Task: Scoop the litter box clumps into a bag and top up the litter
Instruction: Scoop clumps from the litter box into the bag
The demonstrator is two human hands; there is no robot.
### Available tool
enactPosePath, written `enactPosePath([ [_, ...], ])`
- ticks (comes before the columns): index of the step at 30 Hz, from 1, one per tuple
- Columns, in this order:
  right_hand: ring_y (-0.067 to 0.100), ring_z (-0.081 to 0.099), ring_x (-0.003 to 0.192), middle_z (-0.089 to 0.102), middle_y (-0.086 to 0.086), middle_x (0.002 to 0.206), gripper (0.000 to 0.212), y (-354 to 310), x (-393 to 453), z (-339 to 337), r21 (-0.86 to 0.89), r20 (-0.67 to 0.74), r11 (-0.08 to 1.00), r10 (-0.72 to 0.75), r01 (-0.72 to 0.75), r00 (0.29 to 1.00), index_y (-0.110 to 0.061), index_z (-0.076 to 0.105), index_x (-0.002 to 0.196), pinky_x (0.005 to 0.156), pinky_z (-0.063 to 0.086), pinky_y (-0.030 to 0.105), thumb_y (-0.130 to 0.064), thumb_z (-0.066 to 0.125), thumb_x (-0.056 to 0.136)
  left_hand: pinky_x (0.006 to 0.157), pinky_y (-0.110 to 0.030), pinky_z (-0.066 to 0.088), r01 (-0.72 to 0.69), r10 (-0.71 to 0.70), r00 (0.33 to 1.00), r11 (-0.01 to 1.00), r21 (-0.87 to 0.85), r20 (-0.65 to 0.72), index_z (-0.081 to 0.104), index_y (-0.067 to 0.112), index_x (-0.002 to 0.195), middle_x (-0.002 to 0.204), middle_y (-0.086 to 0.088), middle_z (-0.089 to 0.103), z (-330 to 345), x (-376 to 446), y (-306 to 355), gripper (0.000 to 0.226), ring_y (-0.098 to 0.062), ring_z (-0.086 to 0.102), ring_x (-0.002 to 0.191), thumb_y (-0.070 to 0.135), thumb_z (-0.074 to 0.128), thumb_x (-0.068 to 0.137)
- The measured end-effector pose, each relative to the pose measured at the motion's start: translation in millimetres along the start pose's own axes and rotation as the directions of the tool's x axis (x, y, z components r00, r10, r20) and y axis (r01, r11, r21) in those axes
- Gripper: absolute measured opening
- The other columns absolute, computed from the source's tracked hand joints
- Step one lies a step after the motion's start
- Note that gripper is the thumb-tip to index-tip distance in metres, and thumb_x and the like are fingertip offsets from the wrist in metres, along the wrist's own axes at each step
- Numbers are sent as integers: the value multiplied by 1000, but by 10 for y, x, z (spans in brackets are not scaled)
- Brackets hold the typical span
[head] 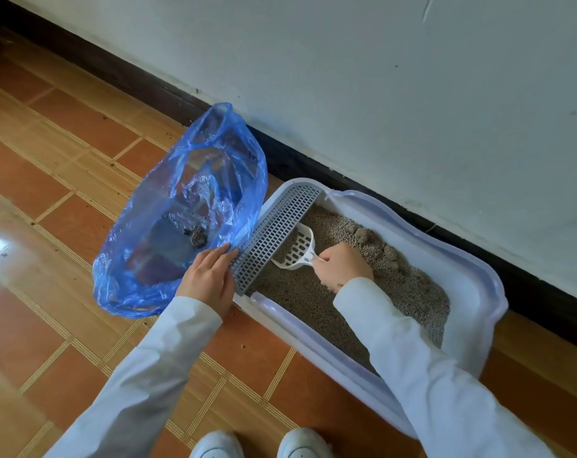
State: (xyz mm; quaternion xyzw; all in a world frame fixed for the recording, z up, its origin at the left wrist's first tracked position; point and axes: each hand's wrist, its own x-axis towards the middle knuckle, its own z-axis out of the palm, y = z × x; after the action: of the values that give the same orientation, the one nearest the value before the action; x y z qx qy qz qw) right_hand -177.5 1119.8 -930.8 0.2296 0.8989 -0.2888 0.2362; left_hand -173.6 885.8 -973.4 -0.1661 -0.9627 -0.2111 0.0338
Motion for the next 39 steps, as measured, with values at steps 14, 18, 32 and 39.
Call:
enactPosePath([
  [14, 17, 52, 44, 65, 7, 55, 22, 625, -396, -167, 455, 59, 883, 98, -114, 993, -12, 75, 75, 47, 44, 24, -25, 62, 86, 84, -52, 50, 0, 0, 1000, 1000, -5, -16, 66, -2, 110, 112, -20, 66, -5, 21, 5, 38, -43, 61, 100, 6, 47, 79],
  [18, 19, 49, 46, 63, 10, 57, 22, 710, -551, -275, 530, 6, 843, 97, -85, 995, -9, 75, 78, 46, 42, 25, -19, 59, 88, 86, -53, 50, 4, -4, 1000, 1000, 17, 9, 66, -1, 111, 113, -20, 66, -20, 20, 10, 40, -44, 60, 101, 8, 45, 79],
  [32, 16, 47, 43, 62, 6, 53, 22, 692, -636, -378, 552, -91, 834, 59, 0, 994, -12, 72, 79, 46, 42, 25, -20, 56, 91, 84, -53, 52, -7, 7, 1000, 999, 40, -4, 65, -1, 114, 115, -21, 64, 14, 12, 0, 38, -44, 60, 102, -7, 62, 77],
  [39, 13, 50, 43, 62, 0, 52, 19, 274, -588, -319, 507, -62, 854, -99, 116, 993, -14, 68, 82, 46, 43, 23, -24, 56, 92, 82, -50, 54, -24, 25, 1000, 999, 42, -8, 65, 0, 114, 116, -21, 64, 10, -13, -6, 41, -42, 61, 99, 13, 39, 85],
])
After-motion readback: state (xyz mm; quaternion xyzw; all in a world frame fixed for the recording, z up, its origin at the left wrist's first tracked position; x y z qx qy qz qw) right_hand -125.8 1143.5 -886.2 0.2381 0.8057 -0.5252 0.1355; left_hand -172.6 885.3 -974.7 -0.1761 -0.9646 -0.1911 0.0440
